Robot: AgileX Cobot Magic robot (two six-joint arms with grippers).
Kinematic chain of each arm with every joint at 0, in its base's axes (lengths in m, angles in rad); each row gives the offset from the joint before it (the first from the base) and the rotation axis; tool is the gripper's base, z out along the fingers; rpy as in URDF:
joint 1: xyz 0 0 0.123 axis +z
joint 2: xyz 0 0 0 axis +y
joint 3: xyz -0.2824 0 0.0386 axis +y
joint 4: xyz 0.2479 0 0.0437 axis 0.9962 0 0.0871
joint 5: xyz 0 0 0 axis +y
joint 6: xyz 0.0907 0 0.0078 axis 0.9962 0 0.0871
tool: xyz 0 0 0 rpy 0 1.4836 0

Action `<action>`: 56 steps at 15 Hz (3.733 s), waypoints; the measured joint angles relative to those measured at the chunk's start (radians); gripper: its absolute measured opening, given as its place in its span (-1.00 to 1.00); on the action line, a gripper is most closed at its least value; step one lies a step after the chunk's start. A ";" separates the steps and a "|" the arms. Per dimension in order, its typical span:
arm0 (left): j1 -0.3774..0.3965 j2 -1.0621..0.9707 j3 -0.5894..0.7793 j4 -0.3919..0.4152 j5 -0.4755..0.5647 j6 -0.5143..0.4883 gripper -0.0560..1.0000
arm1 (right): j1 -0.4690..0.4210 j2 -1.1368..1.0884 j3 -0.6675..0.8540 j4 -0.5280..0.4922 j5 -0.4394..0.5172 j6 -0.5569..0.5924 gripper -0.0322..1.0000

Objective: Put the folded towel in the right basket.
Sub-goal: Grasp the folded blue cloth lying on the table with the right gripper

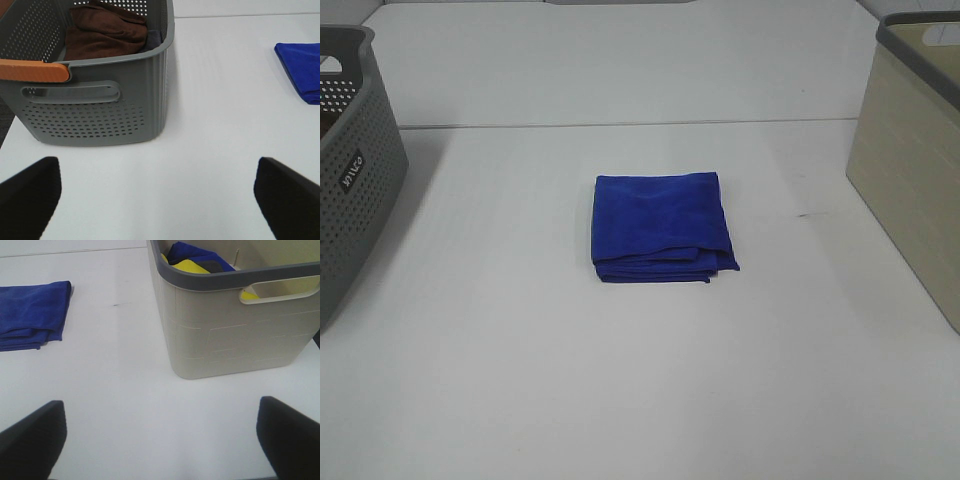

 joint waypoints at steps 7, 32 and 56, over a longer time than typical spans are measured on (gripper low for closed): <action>0.000 0.000 0.000 0.000 0.000 0.000 0.95 | 0.000 0.000 0.000 0.000 0.000 0.000 0.97; 0.000 0.000 0.000 0.000 0.000 0.000 0.95 | 0.184 2.047 -1.033 0.585 -0.168 -0.182 0.97; 0.000 0.000 0.000 0.000 0.000 0.000 0.95 | 0.293 2.436 -1.277 0.769 -0.198 -0.153 0.54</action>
